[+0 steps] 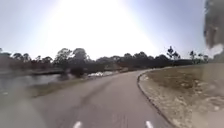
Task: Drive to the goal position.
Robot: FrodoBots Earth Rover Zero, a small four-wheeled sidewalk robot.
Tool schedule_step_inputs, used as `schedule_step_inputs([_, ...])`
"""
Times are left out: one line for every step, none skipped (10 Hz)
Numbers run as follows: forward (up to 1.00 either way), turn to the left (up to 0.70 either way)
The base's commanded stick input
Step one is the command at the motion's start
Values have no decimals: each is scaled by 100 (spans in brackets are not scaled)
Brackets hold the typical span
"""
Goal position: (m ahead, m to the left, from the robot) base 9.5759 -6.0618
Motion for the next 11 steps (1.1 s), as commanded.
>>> schedule_step_inputs([100,1])
schedule_step_inputs([100,0])
schedule_step_inputs([100,1])
schedule_step_inputs([100,2])
schedule_step_inputs([100,0])
schedule_step_inputs([100,0])
schedule_step_inputs([100,0])
schedule_step_inputs([100,0])
schedule_step_inputs([100,0])
schedule_step_inputs([100,0])
schedule_step_inputs([100,0])
